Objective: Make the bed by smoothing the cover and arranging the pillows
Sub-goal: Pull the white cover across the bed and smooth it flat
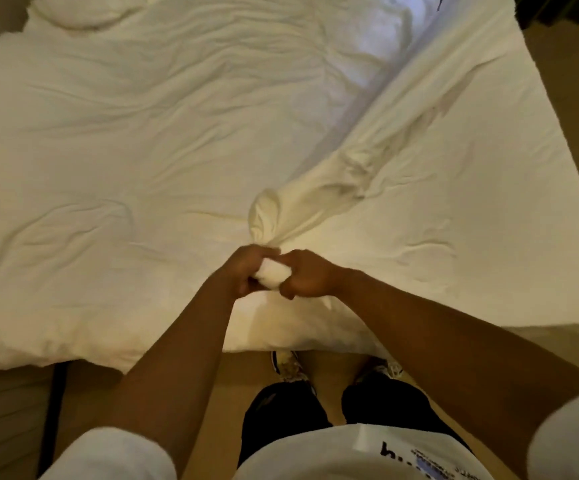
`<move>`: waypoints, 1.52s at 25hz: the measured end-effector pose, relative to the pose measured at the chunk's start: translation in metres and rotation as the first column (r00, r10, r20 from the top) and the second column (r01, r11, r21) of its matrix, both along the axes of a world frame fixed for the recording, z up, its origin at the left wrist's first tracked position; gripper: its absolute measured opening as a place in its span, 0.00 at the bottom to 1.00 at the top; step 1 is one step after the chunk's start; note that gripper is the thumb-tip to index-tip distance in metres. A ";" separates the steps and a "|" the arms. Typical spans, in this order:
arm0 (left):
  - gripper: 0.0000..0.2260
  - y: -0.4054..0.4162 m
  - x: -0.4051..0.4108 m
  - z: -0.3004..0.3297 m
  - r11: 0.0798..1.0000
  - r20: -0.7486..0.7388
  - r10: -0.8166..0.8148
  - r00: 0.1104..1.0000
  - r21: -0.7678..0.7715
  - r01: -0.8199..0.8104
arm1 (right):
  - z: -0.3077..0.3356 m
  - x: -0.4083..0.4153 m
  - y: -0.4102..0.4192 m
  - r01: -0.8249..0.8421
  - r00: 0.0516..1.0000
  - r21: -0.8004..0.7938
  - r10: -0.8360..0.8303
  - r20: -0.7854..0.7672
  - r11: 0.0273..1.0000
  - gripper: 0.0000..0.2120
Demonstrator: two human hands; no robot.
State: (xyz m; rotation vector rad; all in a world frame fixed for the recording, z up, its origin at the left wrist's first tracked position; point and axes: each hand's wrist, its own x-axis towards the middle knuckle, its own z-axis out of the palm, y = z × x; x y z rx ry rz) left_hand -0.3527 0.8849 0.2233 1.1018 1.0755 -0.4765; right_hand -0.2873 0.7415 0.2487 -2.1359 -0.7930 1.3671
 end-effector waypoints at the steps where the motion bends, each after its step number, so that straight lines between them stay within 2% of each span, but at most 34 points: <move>1: 0.16 0.003 -0.027 -0.011 0.999 -0.039 0.014 0.999 -0.047 -0.016 | -0.011 -0.015 0.004 -0.061 0.997 -0.027 0.059 -0.054 0.998 0.30; 3: 0.16 -0.001 -0.077 -0.035 0.996 -0.165 0.041 0.986 -0.070 -0.053 | -0.036 -0.052 0.008 -0.198 0.971 -0.067 0.186 -0.150 0.978 0.30; 6: 0.20 -0.010 -0.129 -0.077 0.994 -0.314 0.106 0.943 0.059 -0.092 | -0.076 -0.109 0.002 -0.419 0.904 -0.107 0.404 -0.138 0.902 0.35; 8: 0.20 -0.009 -0.142 -0.096 0.977 -0.398 0.004 0.917 0.196 0.080 | -0.097 -0.131 -0.012 -0.437 0.897 -0.147 0.418 -0.145 0.887 0.37; 11: 0.17 -0.005 -0.152 -0.105 0.891 -0.612 -0.221 0.759 0.190 0.413 | -0.121 -0.129 -0.052 -0.241 0.964 -0.262 0.199 -0.177 0.935 0.28; 13: 0.18 -0.004 -0.155 -0.109 0.806 -0.658 -0.303 0.689 0.209 0.554 | -0.130 -0.113 -0.086 -0.166 0.979 -0.346 0.113 -0.167 0.923 0.21; 16: 0.26 -0.010 -0.141 -0.112 0.668 -0.649 -0.311 0.694 0.371 0.646 | -0.137 -0.085 -0.124 -0.156 0.986 -0.448 0.109 -0.128 0.881 0.18; 17: 0.28 -0.014 -0.131 -0.112 0.585 -0.641 -0.331 0.693 0.437 0.683 | -0.141 -0.078 -0.132 -0.132 0.990 -0.473 0.092 -0.105 0.871 0.18; 20: 0.40 -0.023 -0.085 -0.122 0.204 -0.662 -0.442 0.605 0.583 0.787 | -0.148 -0.060 -0.132 0.026 0.997 -0.488 -0.058 -0.052 0.873 0.17; 21: 0.45 -0.023 -0.066 -0.128 0.143 -0.663 -0.488 0.568 0.581 0.801 | -0.153 -0.053 -0.124 0.107 0.989 -0.474 -0.144 -0.042 0.874 0.17; 22: 0.49 -0.021 -0.046 -0.138 0.131 -0.657 -0.532 0.534 0.559 0.819 | -0.160 -0.045 -0.113 0.205 0.968 -0.439 -0.246 -0.039 0.875 0.16; 24: 0.55 -0.020 -0.015 -0.167 0.199 -0.635 -0.579 0.511 0.499 0.844 | -0.182 -0.026 -0.083 0.407 0.895 -0.347 -0.445 -0.033 0.845 0.17; 26: 0.57 -0.024 -0.001 -0.190 0.231 -0.608 -0.591 0.530 0.502 0.834 | -0.202 0.001 -0.043 0.597 0.770 -0.264 -0.634 -0.076 0.757 0.28; 28: 0.51 -0.023 0.000 -0.214 0.128 -0.597 -0.540 0.593 0.639 0.759 | -0.225 0.032 -0.001 0.760 0.602 -0.202 -0.787 -0.139 0.617 0.41; 29: 0.44 -0.017 -0.002 -0.222 0.123 -0.551 -0.523 0.650 0.706 0.697 | -0.232 0.046 0.018 0.834 0.498 -0.163 -0.847 -0.188 0.527 0.43; 30: 0.36 -0.006 -0.003 -0.228 0.172 -0.475 -0.529 0.704 0.752 0.637 | -0.241 0.059 0.034 0.892 0.395 -0.130 -0.886 -0.244 0.434 0.41; 32: 0.20 0.023 -0.007 -0.232 0.311 -0.296 -0.560 0.774 0.791 0.527 | -0.249 0.076 0.062 0.969 0.220 -0.048 -0.934 -0.281 0.242 0.48; 33: 0.15 0.039 -0.007 -0.231 0.356 -0.227 -0.570 0.790 0.798 0.487 | -0.247 0.083 0.073 0.981 0.186 -0.004 -0.949 -0.255 0.193 0.53; 34: 0.12 0.053 -0.005 -0.229 0.395 -0.174 -0.579 0.797 0.794 0.461 | -0.248 0.092 0.082 0.981 0.193 0.040 -0.960 -0.201 0.189 0.55; 36: 0.10 0.072 -0.006 -0.226 0.488 -0.089 -0.586 0.806 0.755 0.438 | -0.240 0.111 0.103 0.982 0.182 0.061 -0.977 -0.109 0.177 0.55; 38: 0.11 0.073 -0.009 -0.219 0.595 -0.020 -0.557 0.830 0.688 0.415 | -0.230 0.135 0.117 0.995 0.086 -0.036 -0.994 -0.064 0.088 0.54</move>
